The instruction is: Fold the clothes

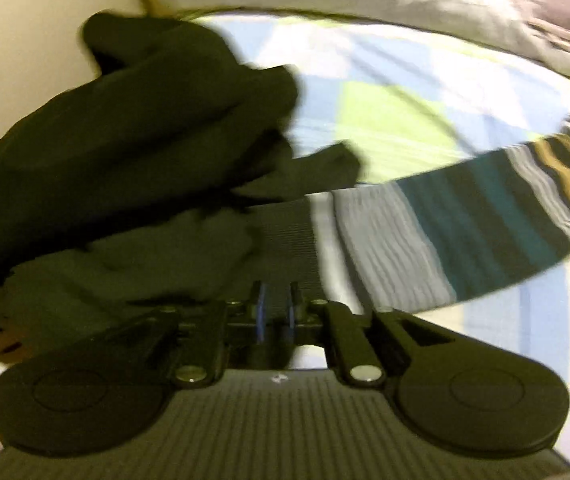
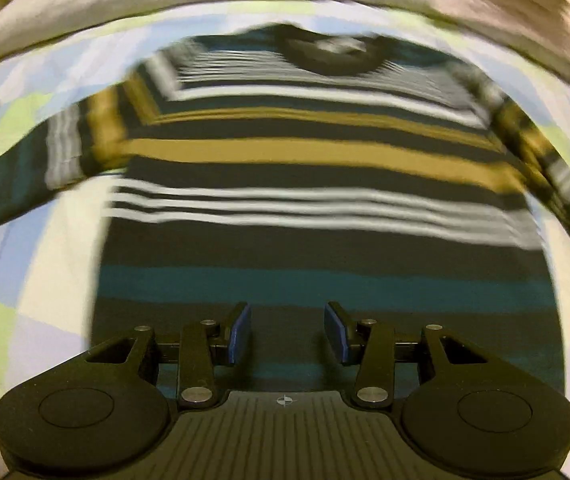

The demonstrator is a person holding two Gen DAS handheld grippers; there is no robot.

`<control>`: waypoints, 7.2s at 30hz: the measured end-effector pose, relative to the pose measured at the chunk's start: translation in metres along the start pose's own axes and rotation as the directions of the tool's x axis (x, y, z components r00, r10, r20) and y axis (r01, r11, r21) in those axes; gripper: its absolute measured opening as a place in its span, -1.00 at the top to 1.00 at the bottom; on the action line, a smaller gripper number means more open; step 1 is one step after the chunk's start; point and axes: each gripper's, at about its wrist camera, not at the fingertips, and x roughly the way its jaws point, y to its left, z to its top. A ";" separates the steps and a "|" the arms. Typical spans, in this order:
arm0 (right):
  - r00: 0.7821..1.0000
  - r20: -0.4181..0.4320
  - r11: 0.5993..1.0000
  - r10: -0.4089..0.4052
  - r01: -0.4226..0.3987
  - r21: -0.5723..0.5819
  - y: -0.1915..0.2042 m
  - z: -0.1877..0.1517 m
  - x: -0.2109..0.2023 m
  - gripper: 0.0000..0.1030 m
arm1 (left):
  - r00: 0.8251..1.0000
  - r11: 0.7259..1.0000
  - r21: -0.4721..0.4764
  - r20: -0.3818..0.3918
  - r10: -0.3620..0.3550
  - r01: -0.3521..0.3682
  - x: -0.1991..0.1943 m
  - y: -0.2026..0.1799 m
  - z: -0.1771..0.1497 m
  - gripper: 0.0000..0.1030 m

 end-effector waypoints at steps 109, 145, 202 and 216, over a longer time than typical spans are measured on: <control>1.000 0.000 0.962 0.022 -0.021 0.271 -0.377 0.003 -0.019 -0.15 | 0.935 0.819 0.455 -0.227 -0.273 0.350 -0.068 -0.450 -0.001 -0.28; 0.969 0.173 0.946 -0.178 0.120 0.302 -0.028 -0.072 -0.274 -0.73 | 0.898 0.860 0.358 0.111 -0.426 0.364 -0.229 -0.139 -0.045 -0.76; 0.994 0.078 0.995 0.083 -0.077 -0.070 0.082 -0.057 -0.189 -0.73 | 0.974 0.903 0.379 0.016 -0.224 0.202 -0.171 -0.042 -0.032 -0.77; 0.931 0.128 0.761 0.343 -0.195 -0.618 0.402 0.022 -0.072 -0.09 | 0.958 0.703 0.705 0.131 -0.255 0.091 -0.068 0.083 0.019 -0.77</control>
